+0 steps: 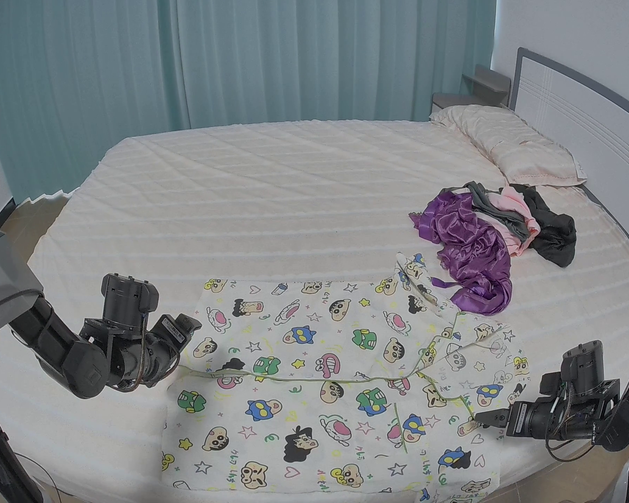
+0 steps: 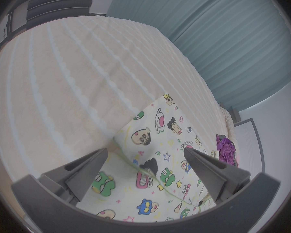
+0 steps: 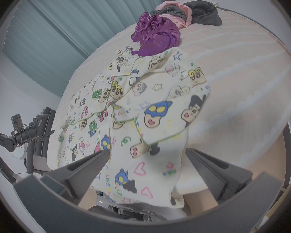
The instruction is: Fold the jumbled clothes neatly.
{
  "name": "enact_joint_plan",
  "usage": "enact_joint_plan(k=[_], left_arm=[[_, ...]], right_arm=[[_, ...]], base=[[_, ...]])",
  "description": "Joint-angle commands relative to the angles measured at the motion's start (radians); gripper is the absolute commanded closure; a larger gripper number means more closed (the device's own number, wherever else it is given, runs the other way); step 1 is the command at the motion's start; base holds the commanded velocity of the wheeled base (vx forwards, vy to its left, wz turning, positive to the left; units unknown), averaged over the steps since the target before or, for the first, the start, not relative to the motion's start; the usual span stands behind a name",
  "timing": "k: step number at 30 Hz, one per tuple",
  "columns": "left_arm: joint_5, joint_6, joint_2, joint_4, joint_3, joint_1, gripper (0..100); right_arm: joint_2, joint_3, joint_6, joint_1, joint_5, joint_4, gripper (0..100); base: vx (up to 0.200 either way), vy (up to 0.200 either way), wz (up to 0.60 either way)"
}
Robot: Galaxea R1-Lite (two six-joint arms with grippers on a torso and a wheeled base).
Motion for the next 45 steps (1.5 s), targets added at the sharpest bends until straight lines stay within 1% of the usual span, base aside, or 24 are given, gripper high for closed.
enact_joint_plan(k=[1, 8, 17, 19, 23, 25, 27, 28, 29, 32, 33, 34, 35, 37, 38, 39, 40, 41, 43, 44, 45], left_arm=[[0.001, -0.002, 0.003, 0.000, 0.002, 0.000, 0], [0.001, -0.003, 0.000, 0.001, 0.010, -0.009, 0], [0.008, -0.029, -0.007, 0.003, 0.019, -0.047, 0], [0.010, -0.029, -0.007, 0.003, 0.026, -0.053, 0], [0.011, -0.029, -0.009, 0.001, 0.039, -0.055, 0], [0.013, -0.029, -0.018, 0.001, 0.045, -0.055, 0], [0.013, -0.029, -0.026, 0.003, 0.046, -0.055, 0], [0.014, -0.029, -0.041, 0.001, 0.056, -0.055, 0], [0.013, -0.029, -0.049, 0.003, 0.059, -0.055, 0], [0.013, -0.032, -0.070, 0.003, 0.072, -0.055, 0], [0.013, -0.035, -0.078, 0.003, 0.083, -0.055, 0], [0.013, -0.040, -0.081, 0.003, 0.086, -0.055, 0], [0.013, -0.051, -0.084, 0.001, 0.092, -0.055, 0], [0.013, -0.060, -0.084, 0.001, 0.092, -0.055, 0], [0.013, -0.060, -0.084, 0.001, 0.092, -0.055, 0], [0.013, -0.060, -0.084, 0.001, 0.092, -0.053, 0], [0.013, -0.060, -0.084, 0.001, 0.092, -0.053, 0], [0.011, -0.061, -0.081, 0.001, 0.092, -0.055, 0], [0.011, -0.064, -0.078, 0.001, 0.094, -0.055, 0], [0.011, -0.064, -0.078, 0.001, 0.094, -0.055, 0], [0.011, -0.064, -0.075, 0.001, 0.095, -0.053, 0]], right_arm=[[-0.001, 0.016, 0.001, 0.005, 0.000, 0.000, 0], [-0.009, 0.016, 0.001, 0.007, 0.000, -0.004, 0], [-0.056, 0.008, 0.010, 0.007, 0.002, -0.013, 0], [-0.065, -0.002, 0.045, 0.008, 0.003, -0.015, 0], [-0.075, -0.081, 0.163, 0.042, 0.002, -0.030, 0], [-0.067, -0.134, 0.202, 0.059, 0.000, -0.027, 0], [-0.065, -0.174, 0.216, 0.063, -0.001, -0.017, 0], [-0.058, -0.242, 0.225, 0.066, -0.003, 0.002, 0], [-0.052, -0.269, 0.225, 0.070, -0.003, 0.020, 0], [-0.026, -0.412, 0.223, 0.073, -0.015, 0.134, 0], [-0.015, -0.475, 0.217, 0.074, -0.018, 0.192, 0], [-0.010, -0.498, 0.216, 0.077, -0.018, 0.214, 0], [0.005, -0.562, 0.203, 0.091, -0.020, 0.276, 0], [0.045, -0.686, 0.140, 0.122, -0.020, 0.376, 0], [0.048, -0.694, 0.136, 0.123, -0.020, 0.381, 0], [0.085, -0.778, 0.094, 0.134, -0.021, 0.425, 0], [0.100, -0.808, 0.084, 0.139, -0.023, 0.438, 0], [0.139, -0.872, 0.070, 0.148, -0.027, 0.462, 0], [0.203, -0.963, 0.062, 0.151, -0.043, 0.497, 0], [0.208, -0.969, 0.061, 0.151, -0.044, 0.500, 0], [0.264, -1.033, 0.047, 0.151, -0.056, 0.517, 0]], base=[[0.000, 0.000, 0.00], [0.000, 0.000, 0.00], [0.000, -0.200, 0.00], [0.000, -0.200, 0.00], [0.000, -0.050, 0.00], [0.000, 0.000, 0.00], [0.000, 0.000, 0.00], [0.000, 0.000, 0.00], [0.000, 0.000, 0.00], [0.000, 0.000, 0.00], [0.000, 0.000, 0.00], [0.000, 0.000, 0.00], [0.000, 0.000, 0.00], [0.000, 0.000, 0.00], [0.000, 0.000, 0.00], [0.000, 0.000, 0.00], [0.000, 0.000, 0.00], [0.000, 0.000, 0.00], [0.000, 0.000, 0.00], [0.000, 0.000, 0.00], [0.000, 0.000, 0.00]])
